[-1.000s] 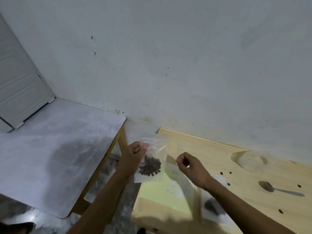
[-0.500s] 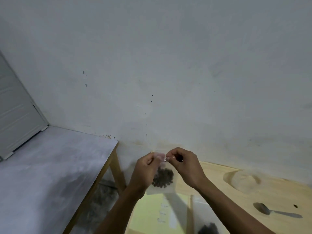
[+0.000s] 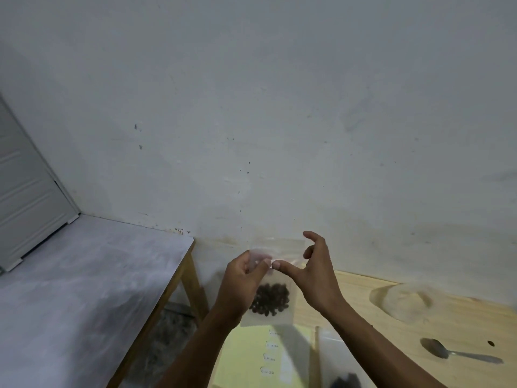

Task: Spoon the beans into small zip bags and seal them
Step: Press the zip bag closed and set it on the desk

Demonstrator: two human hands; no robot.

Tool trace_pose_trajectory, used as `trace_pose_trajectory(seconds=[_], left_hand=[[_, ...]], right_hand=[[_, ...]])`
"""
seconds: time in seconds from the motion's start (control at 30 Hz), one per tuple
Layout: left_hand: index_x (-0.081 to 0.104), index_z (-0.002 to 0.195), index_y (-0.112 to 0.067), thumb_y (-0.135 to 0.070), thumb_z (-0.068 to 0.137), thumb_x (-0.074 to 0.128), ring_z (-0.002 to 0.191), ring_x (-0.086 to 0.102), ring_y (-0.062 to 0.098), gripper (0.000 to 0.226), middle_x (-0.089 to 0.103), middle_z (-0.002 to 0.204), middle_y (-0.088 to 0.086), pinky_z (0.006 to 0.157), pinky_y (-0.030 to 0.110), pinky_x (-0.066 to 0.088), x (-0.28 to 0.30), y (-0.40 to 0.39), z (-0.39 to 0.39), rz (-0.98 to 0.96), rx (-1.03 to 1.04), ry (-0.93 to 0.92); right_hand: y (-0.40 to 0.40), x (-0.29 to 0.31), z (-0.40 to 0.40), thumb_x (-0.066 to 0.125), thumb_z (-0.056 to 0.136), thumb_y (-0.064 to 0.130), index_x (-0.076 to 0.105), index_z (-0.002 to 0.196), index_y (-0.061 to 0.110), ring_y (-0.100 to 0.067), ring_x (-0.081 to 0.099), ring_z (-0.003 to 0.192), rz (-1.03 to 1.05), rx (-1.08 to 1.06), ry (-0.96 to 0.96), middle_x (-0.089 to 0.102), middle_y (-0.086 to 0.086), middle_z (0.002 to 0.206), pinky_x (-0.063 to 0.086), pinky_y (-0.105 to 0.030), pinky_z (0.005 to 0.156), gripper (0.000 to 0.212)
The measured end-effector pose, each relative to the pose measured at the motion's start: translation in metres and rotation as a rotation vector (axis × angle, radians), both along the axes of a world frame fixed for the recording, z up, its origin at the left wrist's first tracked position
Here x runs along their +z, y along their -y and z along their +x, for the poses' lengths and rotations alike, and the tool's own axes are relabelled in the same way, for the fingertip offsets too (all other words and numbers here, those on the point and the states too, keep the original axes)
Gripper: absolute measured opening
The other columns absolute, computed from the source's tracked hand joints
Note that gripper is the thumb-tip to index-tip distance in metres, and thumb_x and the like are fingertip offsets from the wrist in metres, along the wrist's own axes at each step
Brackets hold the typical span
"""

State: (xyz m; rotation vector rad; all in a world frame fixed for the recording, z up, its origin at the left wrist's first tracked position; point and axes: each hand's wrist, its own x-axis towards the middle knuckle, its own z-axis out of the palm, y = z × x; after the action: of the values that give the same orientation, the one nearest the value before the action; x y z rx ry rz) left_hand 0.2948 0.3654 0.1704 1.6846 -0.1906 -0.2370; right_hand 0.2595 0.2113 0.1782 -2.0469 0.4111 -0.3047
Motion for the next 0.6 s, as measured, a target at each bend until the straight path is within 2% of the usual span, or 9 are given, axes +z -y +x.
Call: trace_pose_trajectory(seconds=[0.03, 0.1, 0.17, 0.23, 0.3, 0.4, 0.47, 0.53, 0.6], left_hand=[[0.069, 0.096, -0.022, -0.030, 0.095, 0.061, 0.081, 0.072, 0.014, 0.011, 0.075, 0.085, -0.003, 0.078, 0.038, 0.059, 0.000, -0.001, 0.000, 0.001, -0.006, 0.027], [0.068, 0.095, -0.018, -0.023, 0.096, 0.060, 0.081, 0.072, 0.016, 0.009, 0.074, 0.084, 0.000, 0.078, 0.038, 0.059, 0.000, -0.004, -0.001, -0.012, -0.040, 0.086], [0.068, 0.097, -0.014, -0.017, 0.097, 0.059, 0.084, 0.071, 0.021, 0.009, 0.074, 0.086, 0.004, 0.080, 0.038, 0.059, -0.001, -0.006, 0.000, -0.032, -0.082, 0.118], [0.068, 0.099, -0.011, -0.015, 0.097, 0.058, 0.087, 0.071, 0.022, 0.010, 0.074, 0.089, 0.005, 0.081, 0.036, 0.058, -0.005, -0.008, 0.001, -0.036, -0.102, 0.126], [0.068, 0.098, -0.010, -0.015, 0.096, 0.059, 0.085, 0.071, 0.022, 0.010, 0.074, 0.088, 0.006, 0.078, 0.036, 0.059, -0.009, -0.010, 0.001, -0.032, -0.091, 0.117], [0.068, 0.096, -0.011, -0.016, 0.095, 0.061, 0.077, 0.073, 0.024, 0.008, 0.074, 0.083, 0.008, 0.067, 0.039, 0.061, -0.013, -0.012, 0.002, -0.047, -0.003, 0.053], [0.068, 0.093, -0.014, -0.016, 0.094, 0.061, 0.072, 0.073, 0.021, 0.007, 0.073, 0.081, 0.007, 0.062, 0.037, 0.061, -0.016, -0.015, 0.004, -0.032, 0.078, 0.014], [0.068, 0.090, -0.018, -0.018, 0.094, 0.062, 0.070, 0.071, 0.015, 0.007, 0.072, 0.080, 0.002, 0.061, 0.028, 0.060, -0.020, -0.018, 0.007, 0.001, 0.147, 0.006], [0.069, 0.092, -0.018, -0.020, 0.093, 0.064, 0.077, 0.069, 0.012, 0.005, 0.073, 0.085, 0.000, 0.071, 0.026, 0.057, -0.024, -0.020, 0.010, -0.019, 0.189, -0.059]], right_hand=[[0.001, 0.000, 0.001, 0.084, 0.066, 0.052, 0.045, 0.123, 0.028, -0.010, 0.051, 0.092, 0.065, 0.012, -0.031, 0.052, 0.004, 0.104, 0.041, -0.021, 0.072, 0.074], [0.003, 0.000, 0.000, 0.085, 0.067, 0.046, 0.065, 0.102, 0.009, -0.011, 0.054, 0.074, 0.220, 0.068, -0.062, 0.063, 0.001, 0.084, 0.041, -0.021, 0.066, 0.055], [0.003, 0.003, -0.001, 0.085, 0.072, 0.029, 0.070, 0.082, 0.003, -0.007, 0.060, 0.062, 0.392, 0.116, -0.072, 0.067, 0.007, 0.067, 0.044, -0.017, 0.064, 0.031], [0.002, 0.002, -0.001, 0.084, 0.073, 0.020, 0.074, 0.083, 0.003, -0.009, 0.072, 0.077, 0.488, 0.155, -0.090, 0.076, 0.003, 0.078, 0.051, -0.020, 0.077, 0.022], [0.002, 0.000, -0.001, 0.083, 0.075, 0.020, 0.074, 0.089, 0.001, -0.015, 0.073, 0.087, 0.508, 0.169, -0.098, 0.077, -0.003, 0.088, 0.053, -0.024, 0.084, 0.025], [0.002, -0.006, -0.001, 0.078, 0.081, 0.020, 0.068, 0.080, 0.002, -0.011, 0.061, 0.071, 0.537, 0.136, -0.130, 0.067, -0.006, 0.079, 0.048, -0.017, 0.069, 0.022], [0.004, -0.012, -0.004, 0.076, 0.084, 0.021, 0.065, 0.079, 0.008, -0.009, 0.051, 0.069, 0.536, 0.145, -0.174, 0.054, 0.000, 0.074, 0.041, -0.020, 0.067, 0.018], [0.007, -0.021, -0.007, 0.073, 0.086, 0.018, 0.071, 0.088, 0.012, -0.011, 0.056, 0.075, 0.520, 0.195, -0.230, 0.061, 0.003, 0.078, 0.042, -0.025, 0.070, 0.007], [0.007, -0.032, -0.011, 0.068, 0.088, 0.010, 0.073, 0.089, 0.014, -0.015, 0.062, 0.078, 0.533, 0.228, -0.269, 0.069, -0.002, 0.084, 0.045, -0.028, 0.070, 0.007]])
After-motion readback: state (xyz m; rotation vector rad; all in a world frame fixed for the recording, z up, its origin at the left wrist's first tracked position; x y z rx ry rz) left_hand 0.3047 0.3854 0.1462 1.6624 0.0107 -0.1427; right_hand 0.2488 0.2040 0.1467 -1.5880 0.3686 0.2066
